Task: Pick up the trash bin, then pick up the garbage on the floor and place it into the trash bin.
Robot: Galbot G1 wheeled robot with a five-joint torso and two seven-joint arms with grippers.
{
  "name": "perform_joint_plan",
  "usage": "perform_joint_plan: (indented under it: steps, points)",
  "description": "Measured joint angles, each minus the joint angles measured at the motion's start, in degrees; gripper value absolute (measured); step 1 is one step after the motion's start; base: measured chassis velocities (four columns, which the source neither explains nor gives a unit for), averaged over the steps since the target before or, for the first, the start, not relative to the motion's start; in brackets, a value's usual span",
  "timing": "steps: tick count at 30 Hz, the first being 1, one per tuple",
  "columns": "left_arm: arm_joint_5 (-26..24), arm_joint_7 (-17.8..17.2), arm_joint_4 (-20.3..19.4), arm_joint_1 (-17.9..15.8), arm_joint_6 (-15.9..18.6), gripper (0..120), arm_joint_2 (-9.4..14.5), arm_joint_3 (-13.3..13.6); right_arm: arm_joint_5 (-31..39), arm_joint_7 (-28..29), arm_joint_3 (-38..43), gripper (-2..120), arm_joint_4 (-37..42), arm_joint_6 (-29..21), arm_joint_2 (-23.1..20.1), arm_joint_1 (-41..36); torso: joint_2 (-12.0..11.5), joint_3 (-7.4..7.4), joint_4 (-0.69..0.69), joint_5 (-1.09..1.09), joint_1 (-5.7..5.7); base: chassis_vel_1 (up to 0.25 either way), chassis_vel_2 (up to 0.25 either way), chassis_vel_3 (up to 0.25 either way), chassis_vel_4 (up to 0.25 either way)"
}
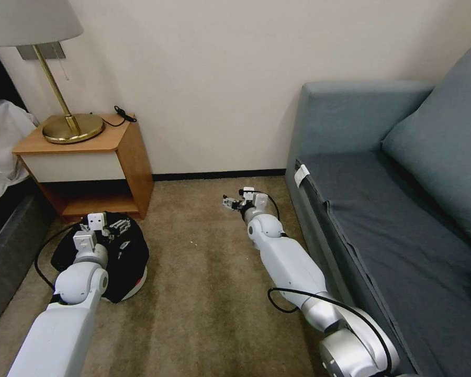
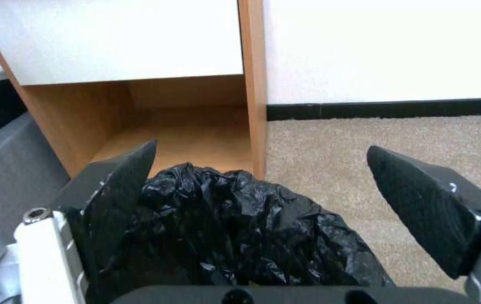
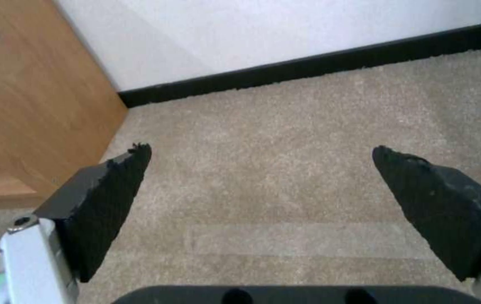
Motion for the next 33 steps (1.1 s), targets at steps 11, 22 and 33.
perform_joint_plan:
  steps: [11, 22, 33]
  points:
    - [-0.2, -0.2, 0.1, -0.2, 0.1, 100, 0.3, 0.2, -0.2, -0.4, 0.2, 100, 0.3, 0.1, 0.0, 0.1, 0.0, 0.00, 0.00, -0.01, 0.00, 0.000, 0.000, 0.000, 0.000]
    - [-0.3, -0.2, 0.1, -0.2, 0.2, 100, 0.3, 0.1, -0.2, -0.4, 0.1, 100, 0.3, 0.1, 0.0, 0.1, 0.0, 0.00, 0.00, -0.01, 0.00, 0.000, 0.000, 0.000, 0.000]
    - [-0.3, -0.3, 0.1, -0.2, 0.2, 100, 0.2, 0.1, -0.1, -0.4, 0.1, 100, 0.4, 0.1, 0.0, 0.2, 0.0, 0.00, 0.00, -0.01, 0.00, 0.000, 0.000, 0.000, 0.000]
